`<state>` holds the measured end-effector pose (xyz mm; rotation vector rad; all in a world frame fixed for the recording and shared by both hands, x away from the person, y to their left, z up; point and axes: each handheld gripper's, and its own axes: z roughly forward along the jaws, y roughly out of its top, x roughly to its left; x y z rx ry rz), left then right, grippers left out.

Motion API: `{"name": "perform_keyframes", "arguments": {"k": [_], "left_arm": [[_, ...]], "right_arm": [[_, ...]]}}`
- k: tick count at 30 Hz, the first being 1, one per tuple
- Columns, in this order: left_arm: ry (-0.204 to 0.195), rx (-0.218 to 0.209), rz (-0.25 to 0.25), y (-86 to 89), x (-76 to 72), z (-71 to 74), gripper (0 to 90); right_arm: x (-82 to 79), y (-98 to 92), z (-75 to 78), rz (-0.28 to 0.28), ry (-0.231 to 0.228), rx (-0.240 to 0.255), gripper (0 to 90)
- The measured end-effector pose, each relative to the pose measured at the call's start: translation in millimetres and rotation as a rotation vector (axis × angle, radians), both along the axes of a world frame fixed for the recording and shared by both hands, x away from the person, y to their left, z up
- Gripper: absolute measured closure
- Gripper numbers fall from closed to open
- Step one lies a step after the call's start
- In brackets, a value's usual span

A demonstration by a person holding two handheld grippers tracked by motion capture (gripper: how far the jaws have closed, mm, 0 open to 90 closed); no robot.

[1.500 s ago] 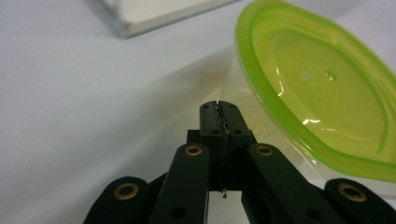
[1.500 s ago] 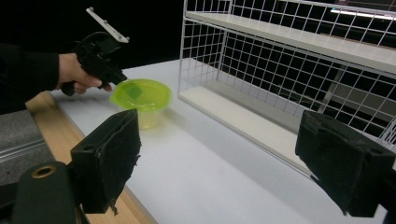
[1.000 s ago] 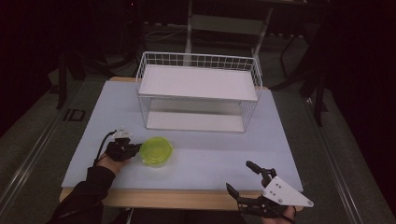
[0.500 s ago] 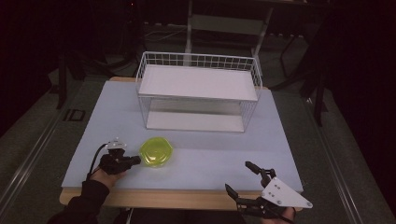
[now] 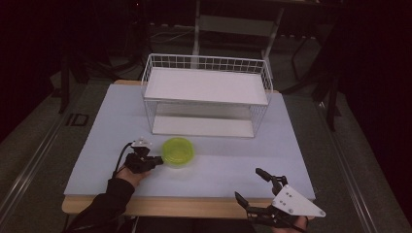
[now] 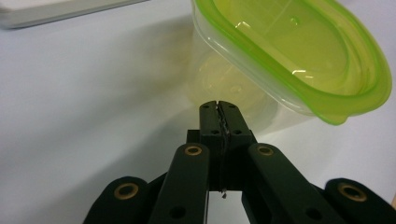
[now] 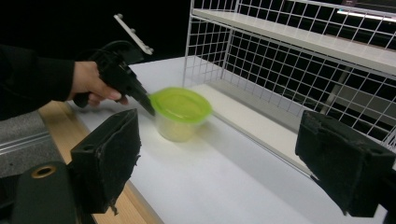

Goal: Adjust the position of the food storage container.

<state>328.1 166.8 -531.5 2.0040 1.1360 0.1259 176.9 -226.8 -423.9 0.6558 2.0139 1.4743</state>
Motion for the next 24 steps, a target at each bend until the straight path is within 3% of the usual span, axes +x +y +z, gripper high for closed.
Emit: {"name": "perform_keyframes", "arguments": {"k": [5, 12, 18, 24], "left_arm": [[-0.005, -0.006, -0.038, -26.4, 5.9, -1.4, 90.0], [0.004, 0.005, -0.05, -52.2, 16.0, -6.0, 90.0], [-0.004, -0.011, -0.029, -62.4, 26.2, -2.3, 90.0], [-0.01, 0.011, -0.006, -68.8, 36.7, -1.3, 90.0]], "right_arm": [[0.8, -1.2, -0.7, -0.001, 0.006, 0.003, 13.9], [0.0, -2.2, -1.0, -0.001, 0.007, 0.004, 13.9], [0.0, -1.9, -2.2, 0.004, 0.011, 0.0, 13.9], [0.4, -2.0, -2.9, 0.011, 0.017, 0.001, 13.9]]}}
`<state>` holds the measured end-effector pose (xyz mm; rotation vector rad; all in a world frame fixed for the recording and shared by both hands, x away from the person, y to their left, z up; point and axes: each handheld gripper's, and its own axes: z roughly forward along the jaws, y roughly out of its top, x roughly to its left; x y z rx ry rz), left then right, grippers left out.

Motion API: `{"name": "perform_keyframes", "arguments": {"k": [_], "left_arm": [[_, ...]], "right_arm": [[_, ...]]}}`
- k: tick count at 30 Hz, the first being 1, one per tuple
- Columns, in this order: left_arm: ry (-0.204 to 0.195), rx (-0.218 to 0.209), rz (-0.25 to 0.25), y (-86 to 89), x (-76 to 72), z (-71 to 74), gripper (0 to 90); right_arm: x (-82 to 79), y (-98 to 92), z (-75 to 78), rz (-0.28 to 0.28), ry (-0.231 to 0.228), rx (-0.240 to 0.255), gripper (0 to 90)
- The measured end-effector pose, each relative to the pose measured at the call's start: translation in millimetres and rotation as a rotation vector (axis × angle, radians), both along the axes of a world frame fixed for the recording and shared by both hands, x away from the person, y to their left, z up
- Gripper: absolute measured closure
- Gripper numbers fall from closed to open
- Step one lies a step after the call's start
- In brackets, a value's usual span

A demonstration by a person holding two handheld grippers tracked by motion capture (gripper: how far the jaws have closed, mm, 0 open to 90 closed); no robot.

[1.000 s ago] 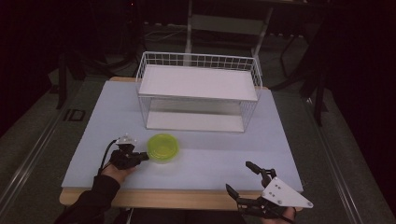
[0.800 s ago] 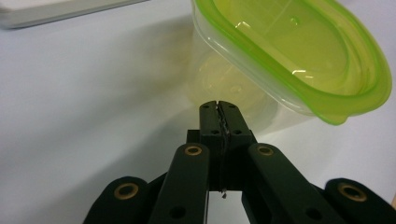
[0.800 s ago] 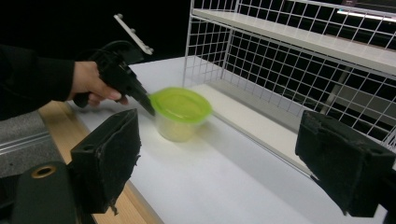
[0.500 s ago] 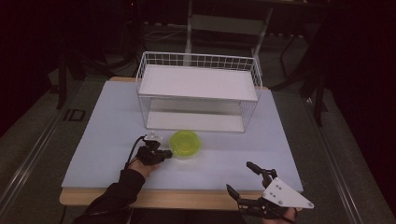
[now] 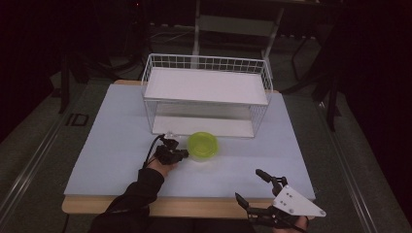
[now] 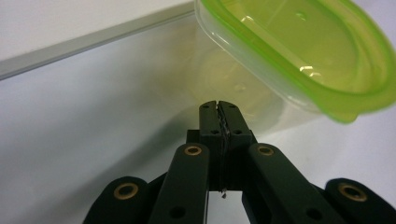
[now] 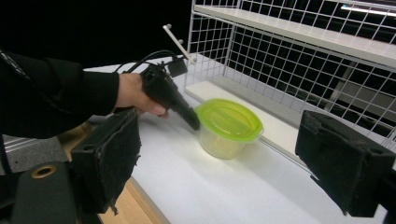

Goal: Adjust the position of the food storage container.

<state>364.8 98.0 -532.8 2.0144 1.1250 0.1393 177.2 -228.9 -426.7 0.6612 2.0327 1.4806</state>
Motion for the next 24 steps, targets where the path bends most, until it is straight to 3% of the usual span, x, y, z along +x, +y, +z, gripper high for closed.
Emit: {"name": "perform_keyframes", "arguments": {"k": [6, 11, 12, 16, 20, 22, 24], "left_arm": [[-0.034, 0.024, 0.024, -1.8, 3.4, 0.8, 83.9], [-0.03, -0.001, 0.032, 10.2, -0.2, 5.9, 82.4], [-0.024, -0.022, 0.025, 13.8, -1.7, 7.8, 82.4], [-0.051, -0.043, 0.002, 29.2, -10.9, 20.5, 77.8], [-0.092, -0.083, -0.033, 46.8, -25.8, 39.1, 61.9], [-0.11, -0.103, -0.053, 53.5, -33.6, 46.2, 47.2], [-0.107, -0.148, -0.103, 61.6, -41.5, 52.2, 35.8]], "right_arm": [[0.8, 0.3, -0.8, 0.002, 0.007, -0.005, 13.9], [1.1, 0.3, -0.9, -0.003, 0.007, -0.004, 13.9], [1.3, 0.3, -0.9, -0.005, 0.007, -0.005, 13.9], [1.6, 0.5, -1.0, -0.009, 0.018, -0.007, 13.9], [3.2, 1.0, -1.8, -0.022, 0.02, -0.019, 14.5], [4.3, 1.2, -2.8, -0.037, 0.015, -0.03, 14.5], [5.7, 1.4, -3.8, -0.038, 0.022, -0.035, 14.4]]}}
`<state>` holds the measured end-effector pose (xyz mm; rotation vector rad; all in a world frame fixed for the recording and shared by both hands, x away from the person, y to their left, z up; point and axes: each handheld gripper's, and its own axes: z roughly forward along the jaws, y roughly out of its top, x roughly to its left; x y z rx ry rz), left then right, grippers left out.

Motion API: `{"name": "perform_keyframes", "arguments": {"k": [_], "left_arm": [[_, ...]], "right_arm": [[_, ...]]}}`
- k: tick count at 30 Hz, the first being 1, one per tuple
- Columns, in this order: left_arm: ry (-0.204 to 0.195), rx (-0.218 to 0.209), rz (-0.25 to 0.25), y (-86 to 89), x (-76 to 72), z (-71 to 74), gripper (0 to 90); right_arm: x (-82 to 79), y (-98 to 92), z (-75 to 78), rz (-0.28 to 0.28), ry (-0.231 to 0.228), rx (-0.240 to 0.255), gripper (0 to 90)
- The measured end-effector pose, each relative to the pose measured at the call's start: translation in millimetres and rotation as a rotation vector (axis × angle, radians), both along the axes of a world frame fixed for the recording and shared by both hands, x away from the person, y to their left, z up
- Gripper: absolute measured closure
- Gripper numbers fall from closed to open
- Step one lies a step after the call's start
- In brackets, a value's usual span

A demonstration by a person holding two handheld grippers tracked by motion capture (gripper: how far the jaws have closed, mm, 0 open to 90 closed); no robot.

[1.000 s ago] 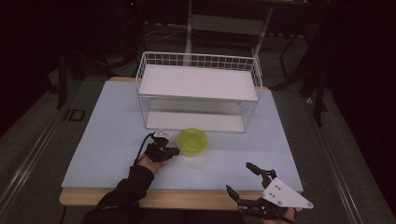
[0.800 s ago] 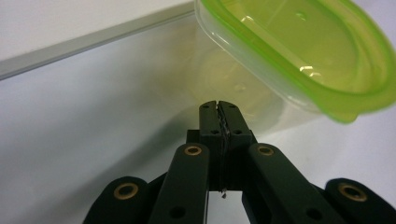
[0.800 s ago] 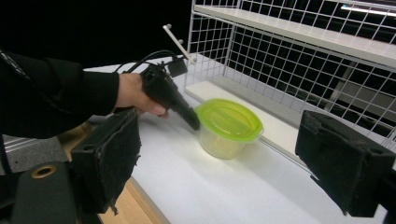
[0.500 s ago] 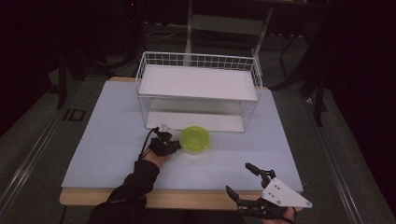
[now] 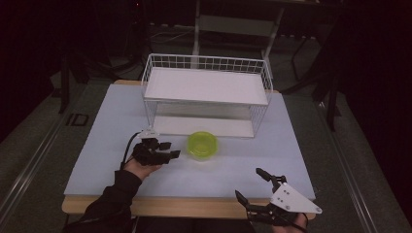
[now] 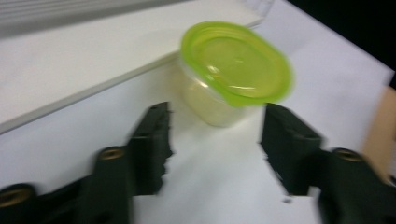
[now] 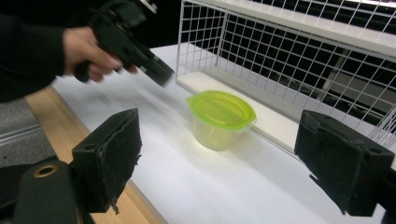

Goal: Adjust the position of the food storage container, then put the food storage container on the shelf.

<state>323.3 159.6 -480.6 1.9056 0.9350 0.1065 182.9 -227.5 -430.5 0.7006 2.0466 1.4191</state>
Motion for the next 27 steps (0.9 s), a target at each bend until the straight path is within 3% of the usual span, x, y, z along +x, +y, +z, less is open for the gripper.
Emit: {"name": "perform_keyframes", "arguments": {"k": [3, 5, 7, 8, 9, 11, 12, 14, 16, 18, 21, 27], "left_arm": [[-0.027, -0.074, -0.049, 9.6, -15.9, 8.4, 13.9], [-0.04, -0.123, -0.064, 14.7, -27.2, 13.3, 10.7], [-0.087, -0.159, -0.063, 18.1, -46.7, 19.2, 2.1], [-0.087, -0.159, -0.063, 18.1, -46.7, 19.2, 2.0], [-0.124, -0.177, -0.071, 19.4, -56.1, 20.8, 2.0], [-0.141, -0.18, -0.072, 19.5, -61.1, 21.7, 2.0], [-0.199, -0.185, -0.092, 19.7, -75.8, 25.6, 2.0], [-0.233, -0.204, -0.105, 20.7, -83.0, 29.1, 2.1], [-0.229, -0.192, -0.125, 20.0, -86.9, 33.3, 2.3], [-0.235, -0.226, -0.143, 19.9, -89.0, 36.3, 2.2], [-0.254, -0.206, -0.148, 17.7, -89.4, 42.9, 2.3], [-0.213, -0.195, -0.137, 13.2, -78.4, 50.3, 4.8]], "right_arm": [[1.2, 1.4, -1.1, -0.006, 0.009, -0.014, 14.4], [1.5, 2.3, -1.0, -0.004, 0.013, -0.012, 14.4], [2.1, 2.7, -0.2, 0.003, 0.022, -0.015, 14.4], [2.1, 2.7, -0.2, 0.003, 0.022, -0.015, 14.4], [2.3, 3.1, 1.6, 0.013, 0.026, 0.006, 14.4], [2.4, 3.2, 2.3, 0.02, 0.027, 0.009, 14.4], [2.6, 3.5, 3.0, 0.026, 0.026, 0.015, 14.4], [5.3, 4.9, 7.2, 0.051, 0.033, 0.026, 14.4], [7.2, 6.3, 9.9, 0.05, 0.033, 0.01, 14.2], [9.5, 7.4, 12.9, 0.048, 0.025, 0.005, 13.7], [14.9, 9.7, 19.2, 0.033, 0.032, -0.019, 13.3], [29.8, 11.8, 28.4, 0.028, 0.039, 0.0, 12.8]]}}
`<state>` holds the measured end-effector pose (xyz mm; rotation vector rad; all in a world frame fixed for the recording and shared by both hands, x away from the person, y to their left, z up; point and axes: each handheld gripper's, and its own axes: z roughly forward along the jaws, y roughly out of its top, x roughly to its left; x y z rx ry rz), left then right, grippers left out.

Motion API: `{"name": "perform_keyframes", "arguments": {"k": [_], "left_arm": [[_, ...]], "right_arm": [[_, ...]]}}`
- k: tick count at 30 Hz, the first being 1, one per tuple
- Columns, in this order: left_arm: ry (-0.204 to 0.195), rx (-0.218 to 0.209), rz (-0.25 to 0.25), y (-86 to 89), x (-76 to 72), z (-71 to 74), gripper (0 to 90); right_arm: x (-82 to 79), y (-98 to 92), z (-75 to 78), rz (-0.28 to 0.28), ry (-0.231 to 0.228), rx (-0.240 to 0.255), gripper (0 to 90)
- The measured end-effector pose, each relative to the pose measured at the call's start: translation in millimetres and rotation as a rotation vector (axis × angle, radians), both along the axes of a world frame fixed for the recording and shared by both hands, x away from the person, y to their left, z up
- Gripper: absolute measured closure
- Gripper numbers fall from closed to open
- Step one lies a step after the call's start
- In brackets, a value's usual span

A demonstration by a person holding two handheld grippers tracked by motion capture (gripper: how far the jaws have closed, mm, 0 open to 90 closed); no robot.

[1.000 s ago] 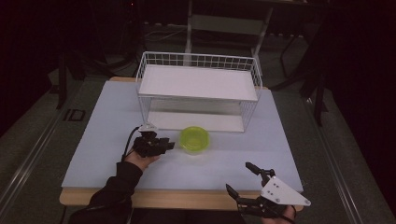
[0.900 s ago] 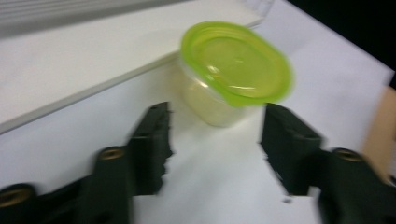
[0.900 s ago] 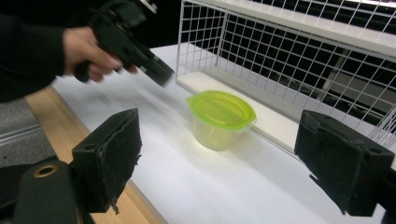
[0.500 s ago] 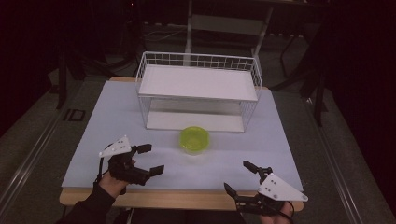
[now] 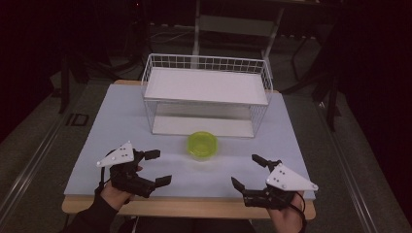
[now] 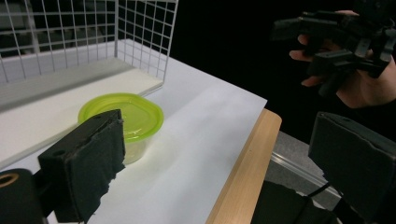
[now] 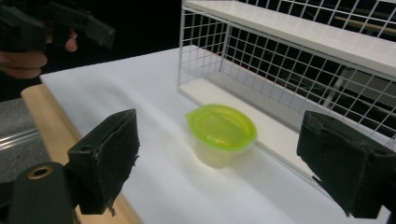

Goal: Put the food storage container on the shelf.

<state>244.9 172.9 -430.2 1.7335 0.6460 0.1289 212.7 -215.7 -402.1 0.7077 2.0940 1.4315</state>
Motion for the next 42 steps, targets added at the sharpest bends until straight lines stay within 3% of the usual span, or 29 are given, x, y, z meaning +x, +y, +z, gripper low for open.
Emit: {"name": "perform_keyframes", "arguments": {"k": [3, 6, 9, 12, 15, 22, 25, 28, 29, 31, 38, 40, 42], "left_arm": [[0.05, 0.001, 0.009, -5.2, 13.7, -0.5, 5.7], [0.076, 0.013, 0.031, -8.2, 23.0, -3.4, 7.7], [0.116, 0.021, 0.053, -9.5, 35.2, -8.2, 8.0], [0.138, 0.042, 0.082, -12.1, 46.6, -11.4, 11.1], [0.179, 0.066, 0.108, -16.1, 60.6, -14.9, 11.2], [0.261, 0.042, 0.164, -30.7, 89.0, -23.5, 14.5], [0.314, 0.04, 0.174, -39.4, 100.5, -31.6, 15.3], [0.374, 0.067, 0.189, -46.6, 110.3, -42.2, 16.6], [0.386, 0.068, 0.213, -48.1, 112.1, -45.4, 17.2], [0.414, 0.055, 0.224, -47.3, 116.9, -52.2, 20.5], [0.514, 0.018, 0.244, -45.9, 128.4, -70.2, 26.8], [0.533, 0.011, 0.254, -46.2, 131.1, -74.3, 29.7], [0.546, 0.001, 0.245, -46.7, 133.7, -77.4, 31.5]], "right_arm": [[19.1, 0.8, 3.4, -0.012, 0.084, 0.033, 13.7], [33.7, 2.4, 2.3, 0.001, 0.151, 0.062, 13.6], [49.7, 6.9, -3.2, -0.012, 0.213, 0.077, 11.6], [67.6, 11.1, -13.6, -0.016, 0.318, 0.107, 12.8], [81.5, 15.4, -22.4, -0.032, 0.365, 0.082, 14.2], [117.0, 19.7, -36.0, -0.089, 0.492, 0.122, 21.5], [130.1, 21.2, -40.5, -0.12, 0.53, 0.127, 22.7], [139.5, 21.9, -45.2, -0.136, 0.559, 0.121, 25.9], [143.1, 22.0, -47.4, -0.145, 0.572, 0.123, 27.1], [149.8, 21.4, -51.7, -0.155, 0.608, 0.127, 32.5], [169.4, 23.7, -66.9, -0.179, 0.77, 0.186, 45.3], [174.8, 23.7, -72.8, -0.188, 0.832, 0.23, 46.5], [178.8, 24.1, -77.6, -0.202, 0.857, 0.245, 49.7]]}}
